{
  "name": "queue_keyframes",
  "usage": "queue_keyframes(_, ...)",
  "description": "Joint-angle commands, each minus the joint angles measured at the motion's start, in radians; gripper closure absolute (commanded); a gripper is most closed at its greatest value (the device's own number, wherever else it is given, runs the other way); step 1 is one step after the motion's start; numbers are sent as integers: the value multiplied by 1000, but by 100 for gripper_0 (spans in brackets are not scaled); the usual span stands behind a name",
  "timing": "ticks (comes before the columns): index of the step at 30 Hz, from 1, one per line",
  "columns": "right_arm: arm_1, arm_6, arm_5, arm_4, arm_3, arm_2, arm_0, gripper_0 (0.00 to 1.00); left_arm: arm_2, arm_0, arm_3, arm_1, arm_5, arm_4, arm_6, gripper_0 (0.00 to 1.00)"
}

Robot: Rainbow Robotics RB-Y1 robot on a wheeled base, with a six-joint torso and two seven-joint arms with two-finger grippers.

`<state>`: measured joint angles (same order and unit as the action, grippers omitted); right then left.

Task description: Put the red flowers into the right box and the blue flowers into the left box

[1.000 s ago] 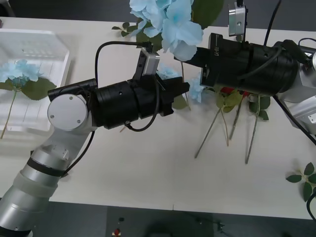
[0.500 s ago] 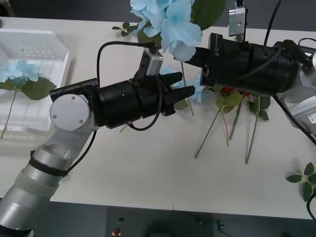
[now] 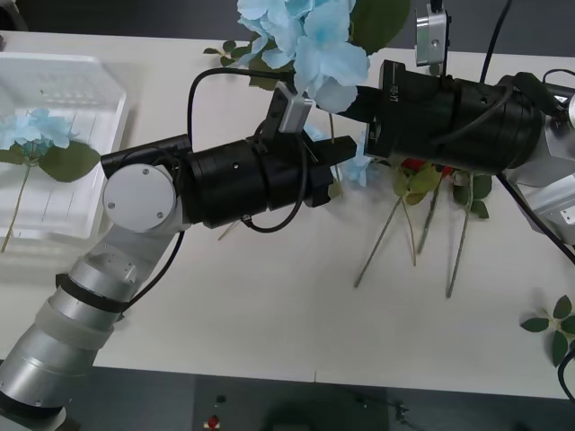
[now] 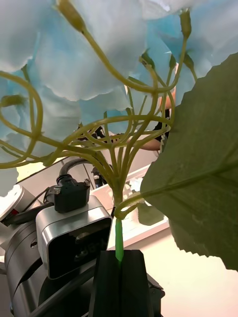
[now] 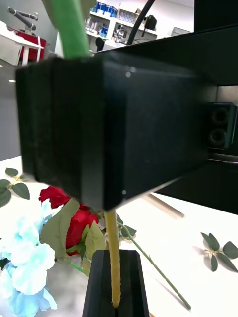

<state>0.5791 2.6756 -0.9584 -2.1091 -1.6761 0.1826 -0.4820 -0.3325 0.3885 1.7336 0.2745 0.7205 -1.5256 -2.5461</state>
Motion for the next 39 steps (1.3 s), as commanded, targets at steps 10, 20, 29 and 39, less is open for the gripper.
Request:
queue_keyframes(10, -13, -26, -5, -14, -17, -9, -32, 0, 4, 21, 3, -5, -16, -4, -23, 100)
queue_keyframes(20, -10, -29, -5, -14, -17, -9, -30, 0, 47, -36, 31, 100, -32, -140, -36, 100)
queue_keyframes(29, 7, -36, -5, -15, -17, -9, -30, 0, 233, -122, 50, 396, -4, -280, 89, 100)
queue_keyframes(39, 120, -353, -2, 159, -17, -5, -79, 0, 460, -122, -91, 669, 267, -277, 420, 100)
